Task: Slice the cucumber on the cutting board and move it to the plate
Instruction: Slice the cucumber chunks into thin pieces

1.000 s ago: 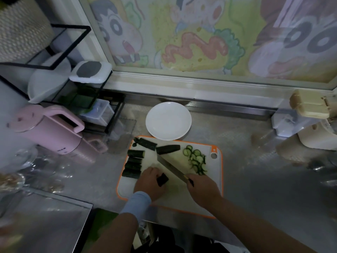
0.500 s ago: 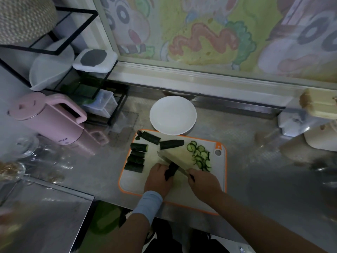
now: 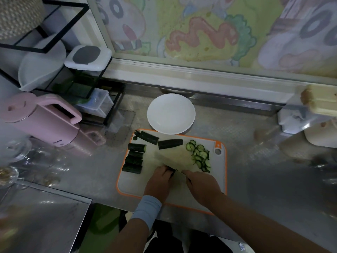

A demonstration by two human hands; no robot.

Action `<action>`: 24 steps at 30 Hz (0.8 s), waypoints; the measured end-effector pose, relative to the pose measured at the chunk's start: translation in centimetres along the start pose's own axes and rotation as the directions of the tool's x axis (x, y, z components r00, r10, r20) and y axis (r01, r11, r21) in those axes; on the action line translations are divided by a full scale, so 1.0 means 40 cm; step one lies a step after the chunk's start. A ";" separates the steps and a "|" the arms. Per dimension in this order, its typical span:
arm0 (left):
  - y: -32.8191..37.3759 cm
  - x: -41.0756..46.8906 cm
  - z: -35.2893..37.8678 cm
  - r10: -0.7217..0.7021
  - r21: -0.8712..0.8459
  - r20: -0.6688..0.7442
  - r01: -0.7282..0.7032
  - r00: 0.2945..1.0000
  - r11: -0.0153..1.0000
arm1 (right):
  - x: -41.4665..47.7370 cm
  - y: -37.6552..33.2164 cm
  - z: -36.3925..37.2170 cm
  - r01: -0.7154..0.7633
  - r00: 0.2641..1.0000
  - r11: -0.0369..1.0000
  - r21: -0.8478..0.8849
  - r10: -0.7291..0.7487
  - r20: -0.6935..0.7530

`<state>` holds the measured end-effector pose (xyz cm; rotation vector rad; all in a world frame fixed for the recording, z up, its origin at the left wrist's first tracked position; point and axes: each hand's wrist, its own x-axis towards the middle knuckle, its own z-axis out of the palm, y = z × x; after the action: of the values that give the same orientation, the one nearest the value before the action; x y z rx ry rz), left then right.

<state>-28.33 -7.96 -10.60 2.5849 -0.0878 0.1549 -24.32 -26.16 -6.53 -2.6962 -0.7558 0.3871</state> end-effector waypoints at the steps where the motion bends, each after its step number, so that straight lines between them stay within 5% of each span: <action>1: 0.000 0.002 0.000 -0.004 -0.001 -0.004 0.004 1.000 1.000 | -0.004 -0.002 -0.002 0.016 0.999 1.000 -0.009 -0.016 -0.031; 13: -0.008 0.003 -0.003 0.062 0.072 -0.036 -0.059 0.997 0.996 | -0.042 -0.014 -0.008 -0.018 0.996 0.988 -0.150 0.004 -0.093; 19: -0.003 0.010 0.002 0.023 0.025 -0.032 -0.022 0.999 0.999 | -0.030 0.005 0.002 -0.123 0.992 0.992 0.020 0.123 0.002; 24: -0.004 0.025 0.006 0.056 0.051 -0.060 -0.053 0.997 0.997 | -0.019 0.007 -0.002 -0.081 0.996 0.994 0.073 0.079 0.030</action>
<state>-27.28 -7.97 -10.76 2.6255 -0.1329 0.2599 -24.78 -26.82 -6.43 -2.6627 -0.6292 0.4627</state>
